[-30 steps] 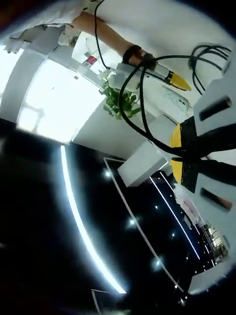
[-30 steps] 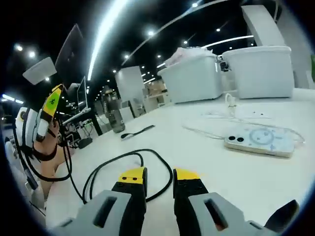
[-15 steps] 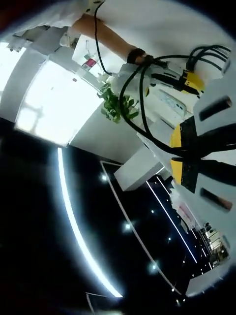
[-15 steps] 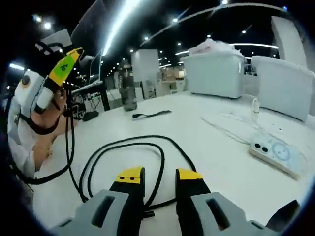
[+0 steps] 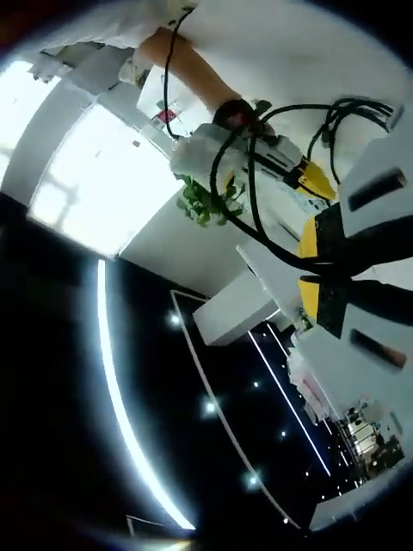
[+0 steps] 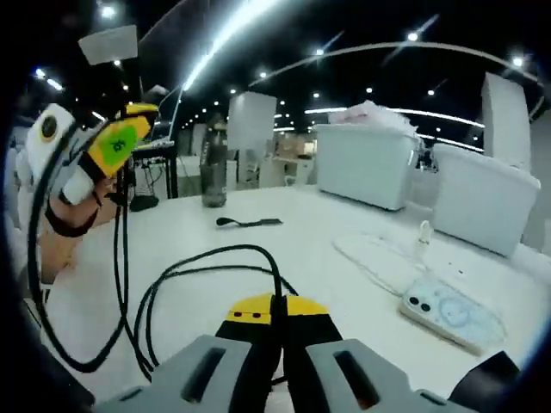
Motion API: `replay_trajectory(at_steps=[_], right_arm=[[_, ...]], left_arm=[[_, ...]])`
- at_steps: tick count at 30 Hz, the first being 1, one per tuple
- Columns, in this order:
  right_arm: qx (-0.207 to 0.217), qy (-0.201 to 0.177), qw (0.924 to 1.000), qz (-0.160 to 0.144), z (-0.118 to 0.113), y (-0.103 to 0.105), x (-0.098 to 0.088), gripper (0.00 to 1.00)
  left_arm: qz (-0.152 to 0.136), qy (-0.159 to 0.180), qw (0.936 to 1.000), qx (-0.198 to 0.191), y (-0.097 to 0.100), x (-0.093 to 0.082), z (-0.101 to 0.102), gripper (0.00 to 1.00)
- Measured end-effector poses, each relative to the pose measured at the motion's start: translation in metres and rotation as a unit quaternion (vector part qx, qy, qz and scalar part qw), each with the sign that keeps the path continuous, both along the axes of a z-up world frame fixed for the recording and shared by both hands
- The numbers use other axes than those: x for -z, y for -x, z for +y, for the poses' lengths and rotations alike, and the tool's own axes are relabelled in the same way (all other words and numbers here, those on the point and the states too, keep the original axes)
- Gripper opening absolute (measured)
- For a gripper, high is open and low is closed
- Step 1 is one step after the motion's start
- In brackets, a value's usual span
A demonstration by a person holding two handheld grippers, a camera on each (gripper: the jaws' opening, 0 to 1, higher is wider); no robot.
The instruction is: Coil the Type-C to USB data cable on the desktop and secure it with Velcro straps.
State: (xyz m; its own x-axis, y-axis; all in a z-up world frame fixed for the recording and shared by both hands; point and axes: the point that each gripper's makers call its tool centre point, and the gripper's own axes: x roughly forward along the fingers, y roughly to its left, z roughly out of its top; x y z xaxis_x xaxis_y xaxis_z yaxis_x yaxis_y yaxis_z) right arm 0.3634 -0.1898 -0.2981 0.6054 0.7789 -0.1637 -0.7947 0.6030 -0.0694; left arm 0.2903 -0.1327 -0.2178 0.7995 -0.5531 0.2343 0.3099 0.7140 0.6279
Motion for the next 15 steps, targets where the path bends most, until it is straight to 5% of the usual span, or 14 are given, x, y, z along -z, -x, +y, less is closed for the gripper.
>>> replay_trajectory(at_steps=[6,15], right_arm=[[-0.014,-0.069,0.9952,-0.068,-0.010,0.024,-0.048,0.01],[-0.100,-0.075,0.9864,-0.107,0.007,0.057,-0.062,0.01]], left_arm=[[0.022,-0.013,0.9996,-0.011,-0.013,0.016,0.001,0.08],[0.036,-0.009,0.9992,-0.011,-0.018,0.024,0.002,0.13]])
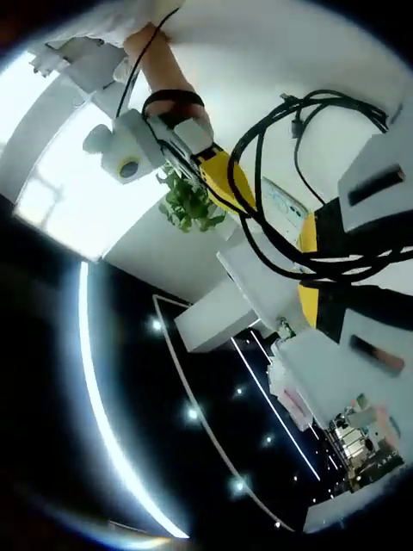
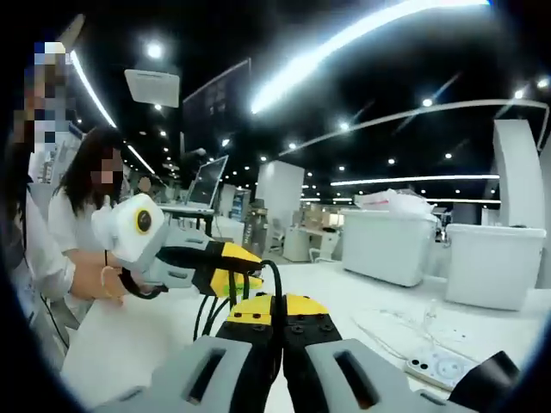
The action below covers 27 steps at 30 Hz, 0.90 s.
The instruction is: Coil the Type-C to USB data cable on the desktop and secure it with Velcro straps.
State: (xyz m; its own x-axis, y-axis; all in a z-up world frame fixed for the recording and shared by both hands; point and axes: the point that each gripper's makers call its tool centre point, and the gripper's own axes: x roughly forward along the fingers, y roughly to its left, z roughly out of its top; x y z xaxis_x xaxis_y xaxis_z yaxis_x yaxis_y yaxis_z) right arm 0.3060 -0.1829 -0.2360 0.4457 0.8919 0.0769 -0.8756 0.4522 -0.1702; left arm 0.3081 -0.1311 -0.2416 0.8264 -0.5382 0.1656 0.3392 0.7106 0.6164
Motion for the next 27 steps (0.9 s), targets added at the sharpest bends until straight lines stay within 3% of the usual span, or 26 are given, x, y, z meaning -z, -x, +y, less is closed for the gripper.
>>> replay_trajectory(at_steps=[4,10,15,19,20,22,24,26,27], right_arm=[[-0.042,0.007,0.9991,-0.007,0.004,0.012,-0.001,0.01],[-0.042,0.014,0.9990,0.000,0.005,0.013,0.005,0.02],[-0.067,-0.049,0.9949,0.057,0.004,0.011,0.002,0.05],[-0.038,-0.133,0.9867,0.086,-0.021,-0.011,-0.021,0.06],[-0.017,-0.145,0.9831,0.110,-0.030,-0.023,-0.020,0.06],[0.034,-0.112,0.9868,0.112,-0.045,-0.045,-0.006,0.07],[0.089,-0.058,0.9855,0.133,-0.054,-0.065,0.022,0.13],[0.094,-0.026,0.9739,0.205,-0.052,-0.071,0.053,0.20],[0.079,-0.017,0.9643,0.252,-0.046,-0.068,0.070,0.22]], left_arm=[[0.001,-0.007,1.0000,-0.004,-0.002,0.002,0.001,0.14],[-0.008,-0.039,0.9992,-0.007,0.001,0.005,-0.002,0.09],[-0.004,-0.039,0.9992,-0.012,-0.002,0.003,0.002,0.07],[-0.011,-0.040,0.9987,-0.031,-0.004,-0.002,0.011,0.07],[-0.014,-0.038,0.9986,-0.033,-0.003,-0.005,0.012,0.07],[-0.024,-0.036,0.9983,-0.039,0.000,-0.011,0.014,0.07],[-0.030,-0.031,0.9983,-0.040,0.002,-0.015,0.015,0.07],[-0.038,-0.026,0.9978,-0.048,0.004,-0.021,0.019,0.07],[-0.042,-0.022,0.9973,-0.056,0.004,-0.025,0.023,0.07]])
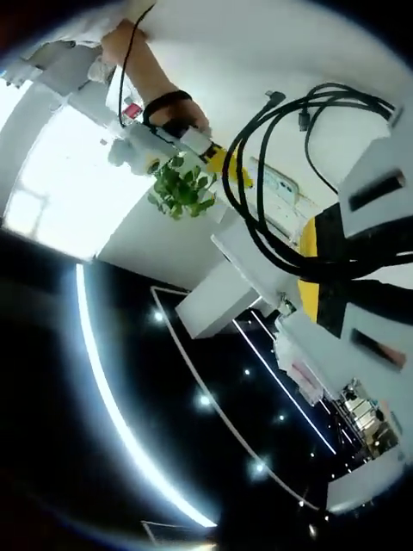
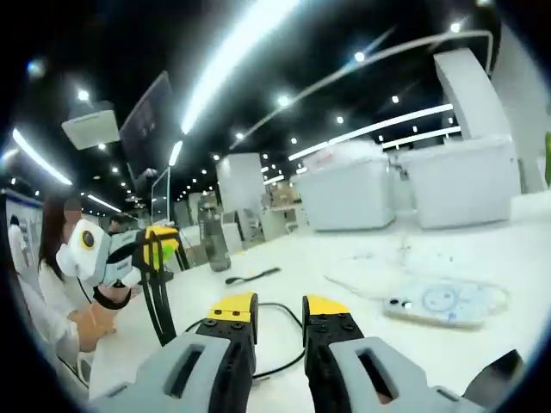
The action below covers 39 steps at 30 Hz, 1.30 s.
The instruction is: Coil the Type-C to USB data cable on the desktop and secure it with Velcro straps.
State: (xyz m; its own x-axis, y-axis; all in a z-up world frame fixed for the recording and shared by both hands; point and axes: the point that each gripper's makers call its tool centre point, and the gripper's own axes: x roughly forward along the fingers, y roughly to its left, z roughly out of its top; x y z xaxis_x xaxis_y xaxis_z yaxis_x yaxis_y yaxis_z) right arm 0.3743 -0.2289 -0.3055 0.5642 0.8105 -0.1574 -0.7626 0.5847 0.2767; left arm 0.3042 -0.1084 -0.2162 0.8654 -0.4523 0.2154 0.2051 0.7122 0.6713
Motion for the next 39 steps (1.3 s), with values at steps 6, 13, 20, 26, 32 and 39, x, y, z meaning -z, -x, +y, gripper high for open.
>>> replay_trajectory(at_steps=[6,13,20,26,32,39], right_arm=[[-0.041,-0.017,0.9879,0.148,0.020,0.021,0.040,0.21],[-0.046,-0.077,0.9664,0.241,0.038,0.028,0.056,0.21],[-0.013,-0.059,0.9694,0.238,0.040,0.013,0.069,0.21],[-0.002,-0.075,0.9776,0.196,0.039,-0.005,0.060,0.08],[-0.039,-0.090,0.9937,0.054,0.029,0.001,0.005,0.02],[-0.078,-0.037,0.9923,-0.089,0.027,0.039,-0.037,0.01]], left_arm=[[-0.013,0.027,0.9995,-0.012,0.004,-0.016,0.015,0.07],[-0.034,0.030,0.9989,-0.011,0.014,-0.026,0.013,0.07],[-0.045,0.025,0.9987,0.006,0.022,-0.029,0.002,0.07],[-0.044,0.026,0.9982,0.030,0.028,-0.029,-0.008,0.07],[-0.015,0.012,0.9994,0.028,0.016,-0.010,-0.012,0.07],[-0.007,-0.008,0.9997,-0.020,-0.003,0.005,0.001,0.07]])
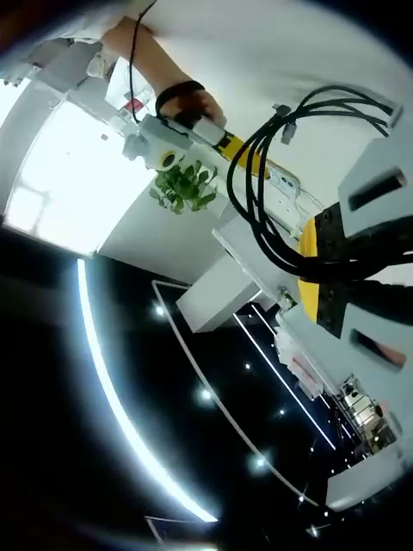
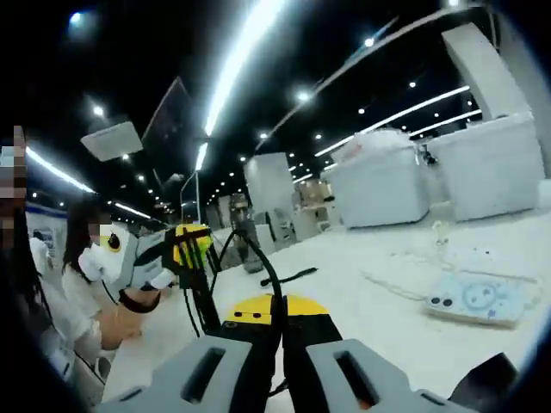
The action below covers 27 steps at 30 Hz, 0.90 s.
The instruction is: Coil the Type-C to USB data cable on the desktop and secure it with Velcro straps.
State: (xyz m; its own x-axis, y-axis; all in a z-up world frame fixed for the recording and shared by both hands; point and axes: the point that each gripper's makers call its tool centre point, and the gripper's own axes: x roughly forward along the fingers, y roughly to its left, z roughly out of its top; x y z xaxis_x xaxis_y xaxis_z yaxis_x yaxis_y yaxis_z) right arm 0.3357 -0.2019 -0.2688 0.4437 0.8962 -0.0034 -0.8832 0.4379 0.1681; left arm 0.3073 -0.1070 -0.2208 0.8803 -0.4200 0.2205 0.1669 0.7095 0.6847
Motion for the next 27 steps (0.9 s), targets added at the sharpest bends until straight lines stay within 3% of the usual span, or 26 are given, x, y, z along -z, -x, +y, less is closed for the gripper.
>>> replay_trajectory(at_steps=[8,14,16,27], right_arm=[[-0.042,0.013,0.9977,-0.051,0.012,0.026,-0.010,0.01],[-0.074,0.027,0.9941,-0.074,0.013,0.038,-0.012,0.01],[-0.105,0.018,0.9919,-0.070,0.014,0.047,-0.014,0.01],[-0.153,0.022,0.9854,-0.070,0.008,0.057,-0.013,0.01]], left_arm=[[-0.012,-0.027,0.9986,-0.044,-0.011,0.006,0.013,0.08],[-0.005,-0.025,0.9991,-0.035,-0.012,0.011,0.011,0.10],[0.002,-0.017,0.9995,-0.028,-0.012,0.012,0.010,0.11],[0.016,0.005,0.9998,-0.011,-0.011,0.012,0.009,0.14]])
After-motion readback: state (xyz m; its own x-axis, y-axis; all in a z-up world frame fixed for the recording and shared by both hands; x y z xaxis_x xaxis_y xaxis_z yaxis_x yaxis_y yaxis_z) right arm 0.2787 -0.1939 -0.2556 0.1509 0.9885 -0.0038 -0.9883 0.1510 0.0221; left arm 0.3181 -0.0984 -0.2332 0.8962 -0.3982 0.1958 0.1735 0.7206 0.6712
